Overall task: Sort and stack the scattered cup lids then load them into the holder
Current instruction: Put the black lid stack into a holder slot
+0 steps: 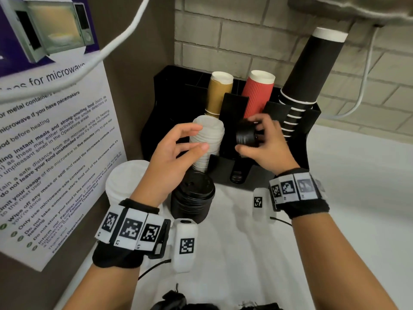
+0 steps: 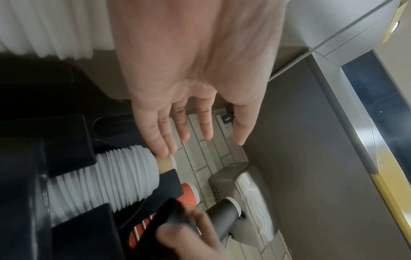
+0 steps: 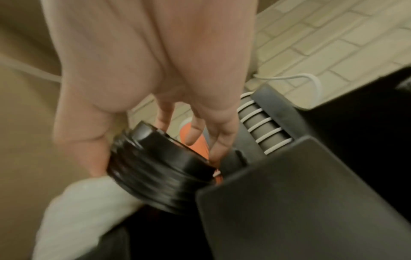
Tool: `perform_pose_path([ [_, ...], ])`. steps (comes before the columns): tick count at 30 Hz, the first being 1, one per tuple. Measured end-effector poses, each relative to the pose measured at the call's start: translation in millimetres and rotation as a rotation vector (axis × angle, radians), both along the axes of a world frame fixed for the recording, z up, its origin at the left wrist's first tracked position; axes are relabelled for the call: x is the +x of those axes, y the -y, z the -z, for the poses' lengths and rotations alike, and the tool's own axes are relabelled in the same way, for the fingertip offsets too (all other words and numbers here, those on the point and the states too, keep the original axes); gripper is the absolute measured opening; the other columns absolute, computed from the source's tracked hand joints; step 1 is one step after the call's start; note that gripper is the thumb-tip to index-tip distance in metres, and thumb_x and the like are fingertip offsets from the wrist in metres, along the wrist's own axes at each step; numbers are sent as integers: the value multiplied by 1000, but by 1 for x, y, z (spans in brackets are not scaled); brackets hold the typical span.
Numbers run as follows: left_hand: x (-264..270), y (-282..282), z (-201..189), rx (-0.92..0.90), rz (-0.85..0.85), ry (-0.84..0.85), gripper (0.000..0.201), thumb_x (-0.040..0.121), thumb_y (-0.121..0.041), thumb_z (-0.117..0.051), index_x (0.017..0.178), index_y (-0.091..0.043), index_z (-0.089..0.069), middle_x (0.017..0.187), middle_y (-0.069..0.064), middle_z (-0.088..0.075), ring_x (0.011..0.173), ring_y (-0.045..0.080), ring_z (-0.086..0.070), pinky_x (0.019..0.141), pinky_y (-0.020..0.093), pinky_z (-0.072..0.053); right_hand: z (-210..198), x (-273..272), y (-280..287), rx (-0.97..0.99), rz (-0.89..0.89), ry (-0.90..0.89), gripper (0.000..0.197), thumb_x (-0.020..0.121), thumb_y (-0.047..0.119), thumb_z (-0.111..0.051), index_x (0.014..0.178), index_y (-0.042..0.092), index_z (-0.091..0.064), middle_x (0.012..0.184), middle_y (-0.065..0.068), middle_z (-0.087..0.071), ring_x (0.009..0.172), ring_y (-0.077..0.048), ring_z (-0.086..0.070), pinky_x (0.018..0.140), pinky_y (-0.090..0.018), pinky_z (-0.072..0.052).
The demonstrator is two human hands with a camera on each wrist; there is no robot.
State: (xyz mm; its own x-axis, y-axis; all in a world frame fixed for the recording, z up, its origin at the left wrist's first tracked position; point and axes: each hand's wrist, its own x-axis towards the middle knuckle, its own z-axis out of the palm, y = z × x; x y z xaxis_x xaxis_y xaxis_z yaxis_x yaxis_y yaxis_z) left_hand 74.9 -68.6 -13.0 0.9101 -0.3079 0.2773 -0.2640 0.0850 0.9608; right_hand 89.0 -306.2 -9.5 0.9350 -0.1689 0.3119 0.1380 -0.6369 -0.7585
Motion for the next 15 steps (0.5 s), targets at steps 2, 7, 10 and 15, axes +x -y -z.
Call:
perform_pose_path([
  [2,-2,1,0,8,5,2,34,81,-33,-66,114,-34,-61,130,-3,-56,110,14,-64,104,45,-48,7,5,-1,-189,-19,-96,66,67,17,-81,123,27,-47,116,-1,-34,105,-19,-48,91,-30,-45],
  [7,-5,0,-1,31,4,7,32,81,-33,-66,112,-36,-62,129,-5,-57,107,11,-65,102,43,-49,0,16,-2,-385,-55,-254,71,68,21,-79,129,26,-43,125,-3,-30,102,-23,-47,86,-30,-44],
  [10,-6,0,-1,37,-4,6,31,81,-32,-67,112,-35,-62,127,-7,-58,105,10,-65,101,42,-50,-9,19,6,-430,-63,-336,75,67,19,-80,132,27,-43,127,-4,-30,110,-27,-49,93,-32,-43],
  [15,-8,0,0,46,-9,8,31,81,-32,-67,112,-34,-63,127,-6,-58,105,11,-65,101,40,-50,0,27,-4,-769,-62,-475,89,64,22,-82,139,22,-34,136,-7,-33,113,-31,-50,107,-50,-29],
])
